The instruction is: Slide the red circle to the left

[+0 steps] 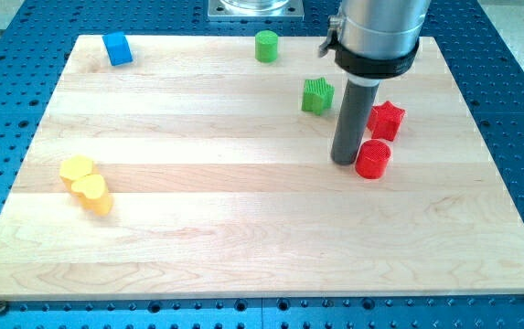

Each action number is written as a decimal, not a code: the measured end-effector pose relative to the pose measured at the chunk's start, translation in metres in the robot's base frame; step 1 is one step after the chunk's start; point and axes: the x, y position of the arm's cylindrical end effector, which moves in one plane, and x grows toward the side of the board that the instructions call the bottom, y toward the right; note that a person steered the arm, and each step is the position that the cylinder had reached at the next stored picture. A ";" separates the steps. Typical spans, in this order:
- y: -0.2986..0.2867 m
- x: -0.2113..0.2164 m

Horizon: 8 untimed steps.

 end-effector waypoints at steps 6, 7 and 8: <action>0.031 -0.031; 0.090 -0.020; 0.101 0.024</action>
